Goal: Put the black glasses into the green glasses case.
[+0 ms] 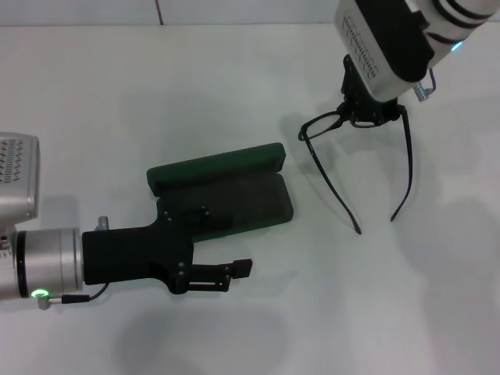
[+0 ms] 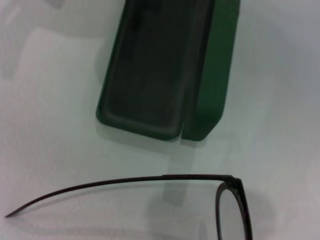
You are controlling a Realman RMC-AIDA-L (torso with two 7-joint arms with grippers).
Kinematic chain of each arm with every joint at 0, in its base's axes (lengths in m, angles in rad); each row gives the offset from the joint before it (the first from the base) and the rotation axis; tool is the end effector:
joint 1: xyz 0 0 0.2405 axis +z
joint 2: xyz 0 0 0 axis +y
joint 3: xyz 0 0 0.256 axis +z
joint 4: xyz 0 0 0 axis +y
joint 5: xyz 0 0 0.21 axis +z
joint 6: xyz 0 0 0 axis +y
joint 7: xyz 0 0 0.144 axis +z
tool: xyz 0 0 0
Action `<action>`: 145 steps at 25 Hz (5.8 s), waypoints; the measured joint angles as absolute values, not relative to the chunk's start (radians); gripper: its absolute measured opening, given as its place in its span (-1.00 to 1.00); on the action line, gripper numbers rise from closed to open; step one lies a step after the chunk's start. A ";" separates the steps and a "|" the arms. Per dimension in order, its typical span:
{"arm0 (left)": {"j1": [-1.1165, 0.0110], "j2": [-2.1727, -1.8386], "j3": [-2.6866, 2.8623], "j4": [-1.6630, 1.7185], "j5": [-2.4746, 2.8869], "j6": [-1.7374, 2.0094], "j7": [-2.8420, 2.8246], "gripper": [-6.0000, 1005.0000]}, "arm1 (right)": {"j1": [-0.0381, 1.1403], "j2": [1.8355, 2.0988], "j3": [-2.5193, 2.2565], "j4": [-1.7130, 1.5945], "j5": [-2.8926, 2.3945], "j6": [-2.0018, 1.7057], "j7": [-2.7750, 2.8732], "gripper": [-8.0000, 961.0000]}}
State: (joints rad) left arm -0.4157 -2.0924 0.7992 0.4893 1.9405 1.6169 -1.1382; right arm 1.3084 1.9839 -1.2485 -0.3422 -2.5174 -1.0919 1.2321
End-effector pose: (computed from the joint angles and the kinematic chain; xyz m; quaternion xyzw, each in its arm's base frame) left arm -0.2846 0.2668 -0.0420 -0.9419 -0.1929 -0.2659 0.0698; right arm 0.1051 0.4643 -0.0471 -0.9236 -0.2897 -0.2433 0.0625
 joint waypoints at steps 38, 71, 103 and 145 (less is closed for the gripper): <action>-0.423 -2.084 0.791 0.498 1.830 1.657 -1.109 0.72 | 1.018 1.949 -0.808 -0.664 -2.411 -1.440 1.496 -0.90; -0.480 -2.069 0.805 0.500 1.629 1.731 -0.649 -0.74 | 0.902 1.985 -0.816 -0.631 -2.092 -1.441 1.253 -0.90; -0.578 -2.071 0.813 0.607 1.628 1.921 -0.532 -0.99 | 0.905 1.973 -0.815 -0.466 -1.888 -1.511 1.273 -0.90; -0.580 -2.067 0.904 0.656 1.689 1.899 -0.408 -0.99 | 0.953 1.966 -0.935 -0.465 -1.869 -1.592 1.275 -0.90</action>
State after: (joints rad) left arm -0.5799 -2.0670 0.9035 0.6565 1.6890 1.8990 -0.4079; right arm 0.9528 1.9656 -0.9354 -0.4651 -1.8687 -1.5919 1.2748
